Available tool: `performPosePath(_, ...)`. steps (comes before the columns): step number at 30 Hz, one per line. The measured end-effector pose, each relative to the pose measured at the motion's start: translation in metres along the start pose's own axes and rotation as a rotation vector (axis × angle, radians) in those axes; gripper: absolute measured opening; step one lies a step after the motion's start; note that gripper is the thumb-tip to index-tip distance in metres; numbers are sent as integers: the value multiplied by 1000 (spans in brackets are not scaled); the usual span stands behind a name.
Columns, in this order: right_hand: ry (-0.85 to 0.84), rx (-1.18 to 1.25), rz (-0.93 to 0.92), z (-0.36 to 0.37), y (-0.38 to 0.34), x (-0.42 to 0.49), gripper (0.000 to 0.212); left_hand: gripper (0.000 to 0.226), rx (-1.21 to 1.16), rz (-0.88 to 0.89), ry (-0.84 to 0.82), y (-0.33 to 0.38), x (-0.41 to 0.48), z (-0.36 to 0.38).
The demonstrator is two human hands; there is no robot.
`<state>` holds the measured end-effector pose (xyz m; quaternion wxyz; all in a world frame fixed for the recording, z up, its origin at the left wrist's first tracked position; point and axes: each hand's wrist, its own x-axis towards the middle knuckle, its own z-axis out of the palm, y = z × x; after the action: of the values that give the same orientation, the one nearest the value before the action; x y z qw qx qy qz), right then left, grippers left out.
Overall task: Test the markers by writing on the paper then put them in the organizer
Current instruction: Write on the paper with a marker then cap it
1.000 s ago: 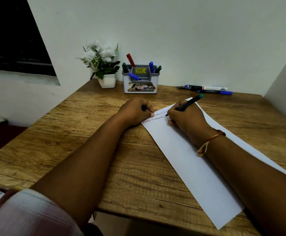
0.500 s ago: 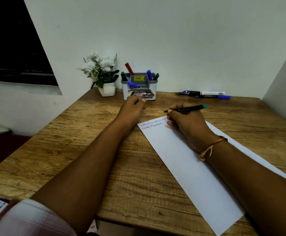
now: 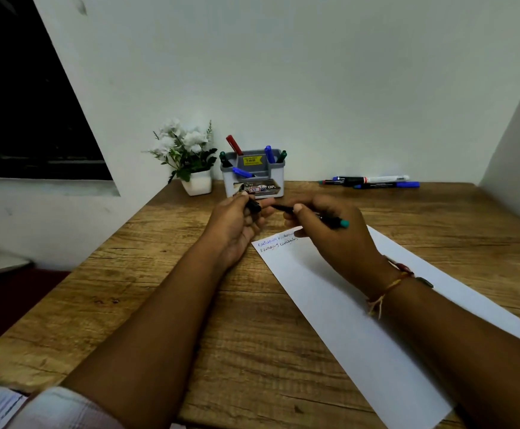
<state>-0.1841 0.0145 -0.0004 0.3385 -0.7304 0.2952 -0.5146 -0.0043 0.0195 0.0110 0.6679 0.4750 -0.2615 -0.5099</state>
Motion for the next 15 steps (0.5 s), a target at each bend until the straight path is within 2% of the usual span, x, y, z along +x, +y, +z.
performPosePath(4,-82,-101,-88,1,-2,-2,29,19,3,-9,3,-1,1,1)
performPosePath(15,-125,-225,-113,0,3,-3,26,26,63,-10,-40,-4,-1,4)
